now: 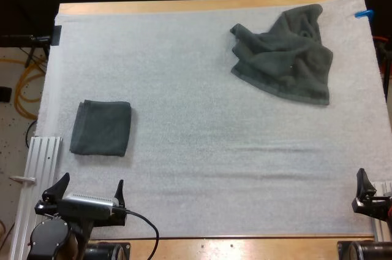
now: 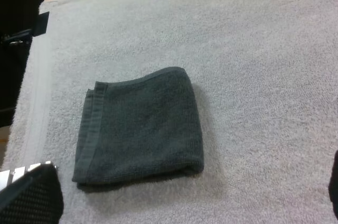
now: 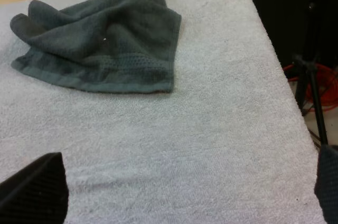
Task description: Pick towel from pile fold and stack
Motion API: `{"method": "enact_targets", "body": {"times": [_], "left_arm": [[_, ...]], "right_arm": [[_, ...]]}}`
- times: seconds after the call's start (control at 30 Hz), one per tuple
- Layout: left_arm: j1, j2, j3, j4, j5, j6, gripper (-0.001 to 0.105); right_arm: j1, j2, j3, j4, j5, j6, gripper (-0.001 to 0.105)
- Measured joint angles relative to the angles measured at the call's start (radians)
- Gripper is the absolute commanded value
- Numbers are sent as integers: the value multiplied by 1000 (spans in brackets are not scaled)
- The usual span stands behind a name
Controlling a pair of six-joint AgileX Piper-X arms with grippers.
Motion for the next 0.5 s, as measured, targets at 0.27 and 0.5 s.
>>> {"method": "enact_targets", "body": {"times": [0.27,0.5], "left_arm": [[0,0,0,-2,36,8,105],[0,2,-11,-50,44,8,105]], "right_arm": [[0,0,0,-5,-2,0,92],[0,12,-13,-18,-6,-6,92]]}}
